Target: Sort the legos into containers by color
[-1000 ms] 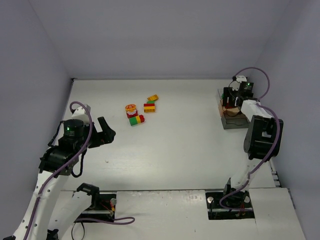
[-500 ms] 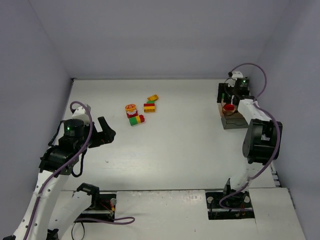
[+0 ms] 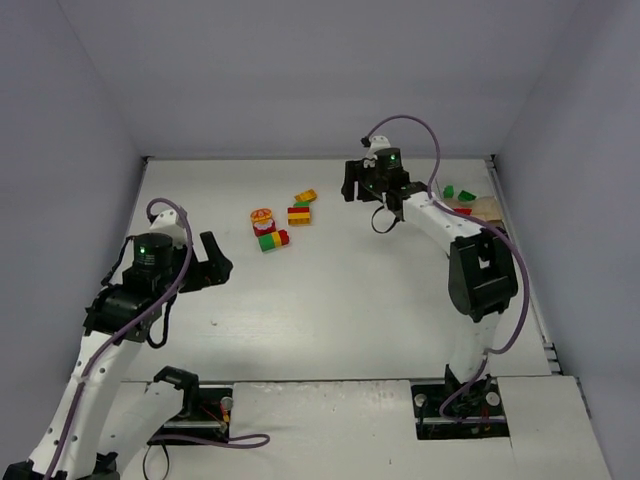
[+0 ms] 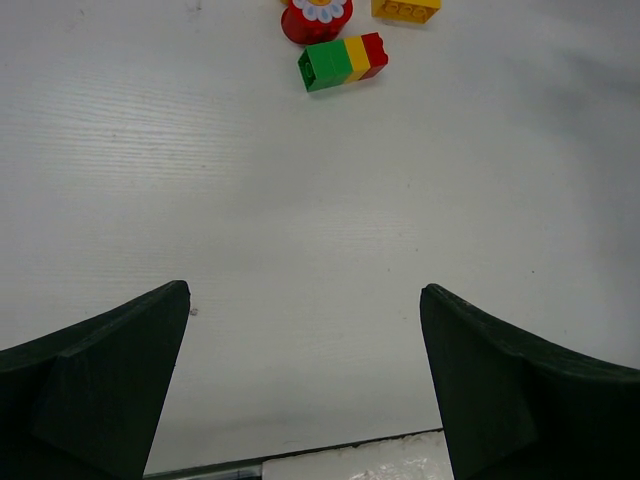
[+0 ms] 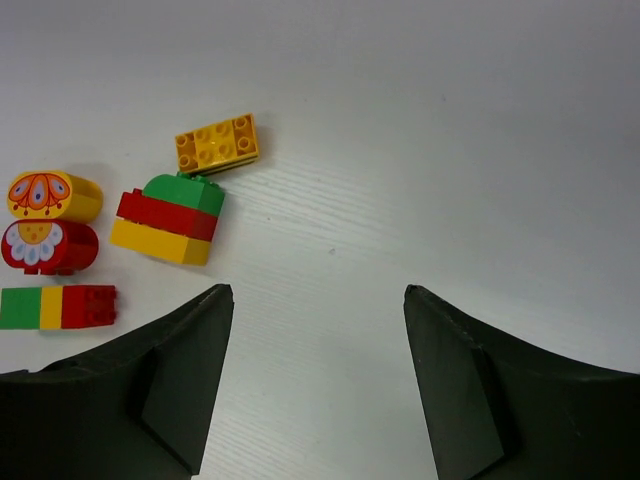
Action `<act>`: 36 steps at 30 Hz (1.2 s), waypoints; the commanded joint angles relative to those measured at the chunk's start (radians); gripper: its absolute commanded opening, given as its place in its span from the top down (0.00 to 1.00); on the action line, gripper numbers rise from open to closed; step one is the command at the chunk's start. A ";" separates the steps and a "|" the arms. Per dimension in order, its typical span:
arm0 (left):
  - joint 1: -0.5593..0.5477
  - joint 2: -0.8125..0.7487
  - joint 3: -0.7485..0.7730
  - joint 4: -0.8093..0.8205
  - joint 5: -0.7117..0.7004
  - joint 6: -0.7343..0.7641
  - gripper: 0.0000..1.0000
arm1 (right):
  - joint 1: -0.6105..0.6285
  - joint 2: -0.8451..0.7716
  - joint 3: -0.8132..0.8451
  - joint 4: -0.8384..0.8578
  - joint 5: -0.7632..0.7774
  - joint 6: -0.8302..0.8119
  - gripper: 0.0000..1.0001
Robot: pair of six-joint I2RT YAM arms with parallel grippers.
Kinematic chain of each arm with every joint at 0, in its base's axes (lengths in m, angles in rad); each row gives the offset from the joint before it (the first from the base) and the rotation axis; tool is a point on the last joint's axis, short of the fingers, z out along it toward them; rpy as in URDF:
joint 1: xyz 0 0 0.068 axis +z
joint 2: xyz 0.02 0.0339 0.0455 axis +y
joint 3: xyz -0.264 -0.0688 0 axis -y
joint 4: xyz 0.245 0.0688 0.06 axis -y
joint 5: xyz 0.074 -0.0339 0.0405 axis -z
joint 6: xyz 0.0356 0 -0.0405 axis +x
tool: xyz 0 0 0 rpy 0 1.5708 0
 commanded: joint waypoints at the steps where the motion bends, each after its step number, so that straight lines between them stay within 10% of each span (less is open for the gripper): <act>1: -0.003 0.065 0.046 0.131 0.007 0.071 0.09 | -0.012 -0.032 -0.018 0.082 0.017 0.150 0.35; 21: -0.009 1.086 0.722 0.472 0.344 0.472 0.25 | -0.001 -0.730 -0.596 -0.063 -0.035 0.247 0.35; 36: -0.133 1.563 1.129 0.541 0.231 0.507 0.34 | 0.003 -0.960 -0.680 -0.212 -0.049 0.249 0.35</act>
